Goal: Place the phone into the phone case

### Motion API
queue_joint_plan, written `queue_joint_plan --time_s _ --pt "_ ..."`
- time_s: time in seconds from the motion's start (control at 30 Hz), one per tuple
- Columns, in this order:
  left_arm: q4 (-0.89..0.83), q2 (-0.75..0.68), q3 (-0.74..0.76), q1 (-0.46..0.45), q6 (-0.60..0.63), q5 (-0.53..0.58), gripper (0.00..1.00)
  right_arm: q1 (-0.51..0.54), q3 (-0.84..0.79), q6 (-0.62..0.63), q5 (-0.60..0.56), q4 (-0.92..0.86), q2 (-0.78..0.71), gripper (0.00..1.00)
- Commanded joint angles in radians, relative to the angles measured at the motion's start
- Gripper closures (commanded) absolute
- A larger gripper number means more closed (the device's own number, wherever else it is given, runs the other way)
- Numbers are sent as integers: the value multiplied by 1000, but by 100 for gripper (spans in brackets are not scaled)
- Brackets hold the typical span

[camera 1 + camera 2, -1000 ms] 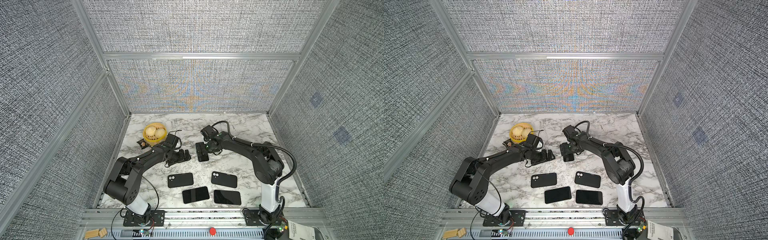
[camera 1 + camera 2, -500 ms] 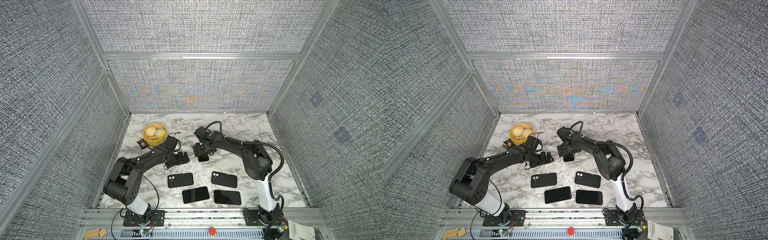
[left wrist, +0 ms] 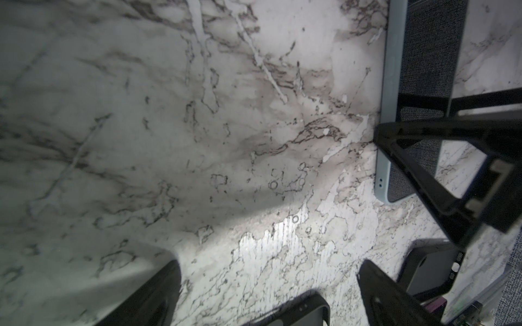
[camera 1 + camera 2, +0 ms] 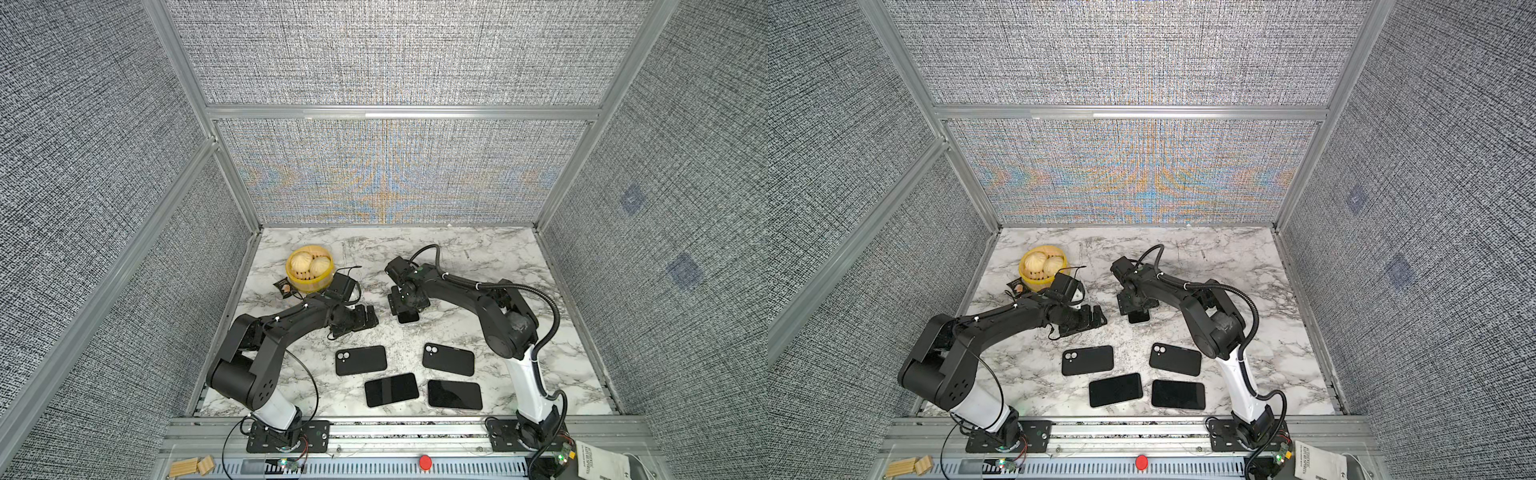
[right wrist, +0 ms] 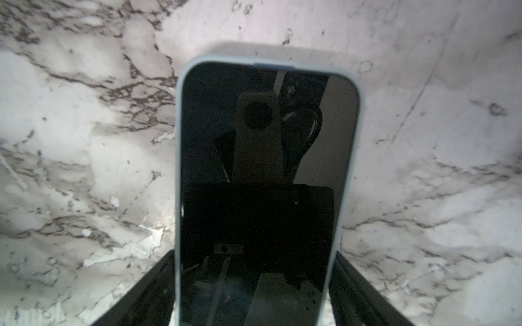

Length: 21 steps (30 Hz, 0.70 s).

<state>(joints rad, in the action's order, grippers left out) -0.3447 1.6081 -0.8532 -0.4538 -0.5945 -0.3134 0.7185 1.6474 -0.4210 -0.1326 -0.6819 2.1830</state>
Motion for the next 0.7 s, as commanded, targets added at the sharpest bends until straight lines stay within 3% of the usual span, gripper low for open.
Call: queue_joint_plan --time_s 0.0,0.33,0.67 --pt "0 4 -6 3 9 3 1 -1 -1 -9 -41 -26 9 22" --pt "-13 14 -31 2 15 -4 2 -32 11 15 -72 -42 -44 27" --pt "-31 87 -123 3 19 -21 2 -178 119 100 -57 -41 -27 28"
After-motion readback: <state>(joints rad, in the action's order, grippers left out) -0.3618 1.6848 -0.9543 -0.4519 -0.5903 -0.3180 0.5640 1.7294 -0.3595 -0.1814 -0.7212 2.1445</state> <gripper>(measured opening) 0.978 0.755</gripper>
